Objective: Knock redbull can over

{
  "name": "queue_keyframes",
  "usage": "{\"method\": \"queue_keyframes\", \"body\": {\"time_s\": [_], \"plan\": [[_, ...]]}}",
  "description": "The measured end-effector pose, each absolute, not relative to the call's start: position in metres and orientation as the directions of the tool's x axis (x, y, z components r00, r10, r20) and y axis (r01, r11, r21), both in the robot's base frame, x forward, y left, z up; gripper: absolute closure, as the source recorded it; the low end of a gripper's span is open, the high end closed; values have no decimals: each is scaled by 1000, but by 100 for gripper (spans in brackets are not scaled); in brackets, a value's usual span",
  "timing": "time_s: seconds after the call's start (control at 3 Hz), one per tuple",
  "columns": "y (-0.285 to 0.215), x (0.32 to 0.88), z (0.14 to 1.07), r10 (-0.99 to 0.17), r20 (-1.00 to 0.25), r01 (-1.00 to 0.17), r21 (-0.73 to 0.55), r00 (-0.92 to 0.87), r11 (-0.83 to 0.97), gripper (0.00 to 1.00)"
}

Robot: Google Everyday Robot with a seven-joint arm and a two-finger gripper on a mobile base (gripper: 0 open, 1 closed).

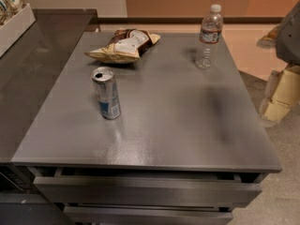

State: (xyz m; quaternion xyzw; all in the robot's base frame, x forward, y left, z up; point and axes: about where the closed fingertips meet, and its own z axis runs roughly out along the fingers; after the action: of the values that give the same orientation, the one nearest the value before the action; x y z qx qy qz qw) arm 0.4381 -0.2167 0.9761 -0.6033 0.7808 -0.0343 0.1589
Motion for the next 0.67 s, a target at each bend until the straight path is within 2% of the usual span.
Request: {"method": "queue_keyframes", "body": {"time_s": [0.67], "plan": [[-217, 438, 976, -953, -207, -931, -246, -221, 270, 0]]}}
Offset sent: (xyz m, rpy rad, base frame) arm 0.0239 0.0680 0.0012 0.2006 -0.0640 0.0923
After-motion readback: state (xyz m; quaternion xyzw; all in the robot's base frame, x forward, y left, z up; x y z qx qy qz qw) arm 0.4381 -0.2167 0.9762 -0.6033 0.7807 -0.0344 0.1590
